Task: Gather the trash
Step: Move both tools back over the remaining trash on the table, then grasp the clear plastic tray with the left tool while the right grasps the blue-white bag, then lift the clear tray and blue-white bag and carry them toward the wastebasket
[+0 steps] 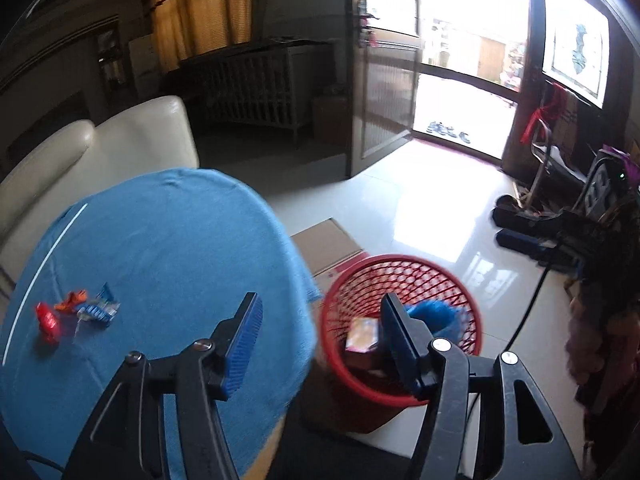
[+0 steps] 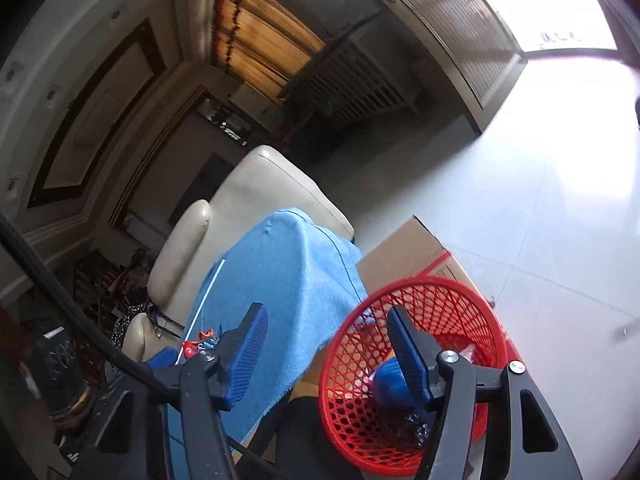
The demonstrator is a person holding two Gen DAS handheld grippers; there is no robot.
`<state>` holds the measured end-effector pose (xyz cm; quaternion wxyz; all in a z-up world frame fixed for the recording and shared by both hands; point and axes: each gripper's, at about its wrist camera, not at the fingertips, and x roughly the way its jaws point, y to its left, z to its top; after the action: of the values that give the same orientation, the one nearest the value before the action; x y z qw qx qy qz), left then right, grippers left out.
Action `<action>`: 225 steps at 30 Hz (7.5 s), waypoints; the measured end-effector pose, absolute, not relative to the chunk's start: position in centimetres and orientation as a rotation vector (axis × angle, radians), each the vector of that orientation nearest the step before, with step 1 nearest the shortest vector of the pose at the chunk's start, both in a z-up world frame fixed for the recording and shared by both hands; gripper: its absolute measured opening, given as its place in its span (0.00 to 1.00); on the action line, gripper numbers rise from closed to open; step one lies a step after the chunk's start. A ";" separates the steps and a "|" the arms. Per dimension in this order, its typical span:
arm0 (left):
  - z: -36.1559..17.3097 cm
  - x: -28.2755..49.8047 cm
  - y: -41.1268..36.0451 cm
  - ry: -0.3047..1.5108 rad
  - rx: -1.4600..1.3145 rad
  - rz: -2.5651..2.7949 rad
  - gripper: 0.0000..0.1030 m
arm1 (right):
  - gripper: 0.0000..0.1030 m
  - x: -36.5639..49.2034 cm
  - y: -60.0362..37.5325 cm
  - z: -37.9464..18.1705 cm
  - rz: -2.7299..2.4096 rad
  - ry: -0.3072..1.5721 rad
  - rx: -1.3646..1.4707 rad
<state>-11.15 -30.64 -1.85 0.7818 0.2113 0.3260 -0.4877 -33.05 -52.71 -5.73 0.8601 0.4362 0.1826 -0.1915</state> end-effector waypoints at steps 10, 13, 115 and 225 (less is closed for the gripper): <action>-4.2 -1.5 -13.7 0.835 0.258 -0.636 0.63 | 0.64 -29.1 -49.5 -4.6 -0.315 0.430 0.832; -4.1 0.6 -9.7 0.840 0.183 -0.536 0.63 | 0.64 -26.9 -47.6 -4.0 -0.270 0.459 0.793; -12.1 10.3 -7.9 1.106 0.175 -0.503 0.50 | 0.35 10.1 -32.2 -12.1 0.073 0.891 0.375; 2.2 -8.3 -19.6 0.781 0.309 -0.716 0.50 | 0.35 -21.1 -40.7 -2.1 -0.025 0.469 0.586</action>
<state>-8.33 -19.59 2.23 0.8517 0.1465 0.3709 -0.3399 -21.08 -40.70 -2.05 0.9303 0.2862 0.2291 -0.0121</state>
